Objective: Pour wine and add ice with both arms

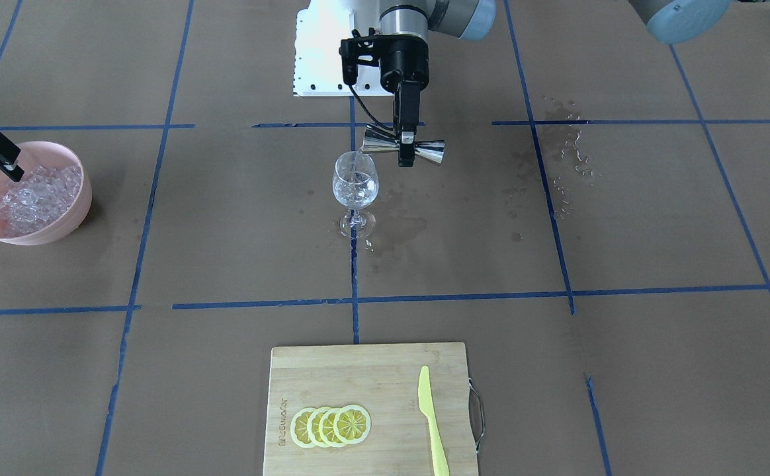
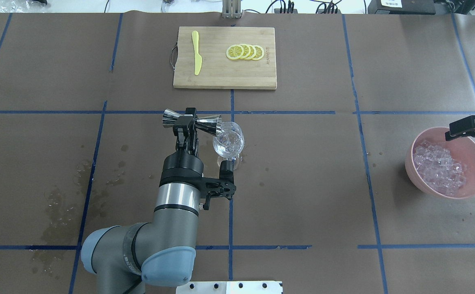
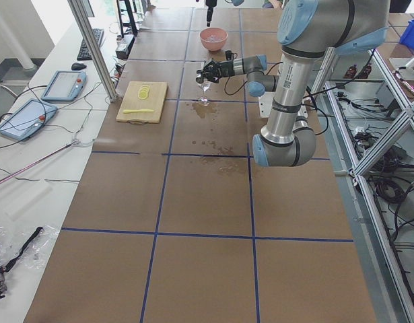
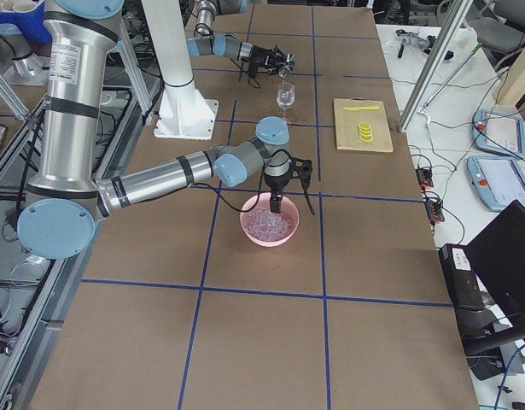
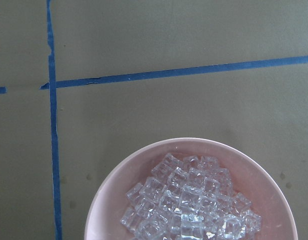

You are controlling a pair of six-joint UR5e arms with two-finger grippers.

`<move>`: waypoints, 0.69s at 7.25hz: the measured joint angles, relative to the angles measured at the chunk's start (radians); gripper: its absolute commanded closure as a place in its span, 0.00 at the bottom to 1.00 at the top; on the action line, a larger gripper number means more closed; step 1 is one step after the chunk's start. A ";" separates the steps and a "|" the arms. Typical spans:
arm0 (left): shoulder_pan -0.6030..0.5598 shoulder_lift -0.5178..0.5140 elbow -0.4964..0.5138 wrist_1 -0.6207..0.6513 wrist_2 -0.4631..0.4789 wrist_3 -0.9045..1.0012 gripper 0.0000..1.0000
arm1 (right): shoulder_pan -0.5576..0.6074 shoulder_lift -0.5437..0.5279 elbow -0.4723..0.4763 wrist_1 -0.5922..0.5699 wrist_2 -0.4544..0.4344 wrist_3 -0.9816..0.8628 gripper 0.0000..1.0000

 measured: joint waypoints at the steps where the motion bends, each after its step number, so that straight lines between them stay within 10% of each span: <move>1: 0.004 -0.004 0.001 0.006 0.006 0.003 1.00 | 0.000 0.000 0.000 0.000 0.000 0.001 0.00; 5: 0.005 -0.005 -0.004 -0.012 0.009 0.000 1.00 | 0.000 0.002 0.001 0.000 0.004 0.002 0.00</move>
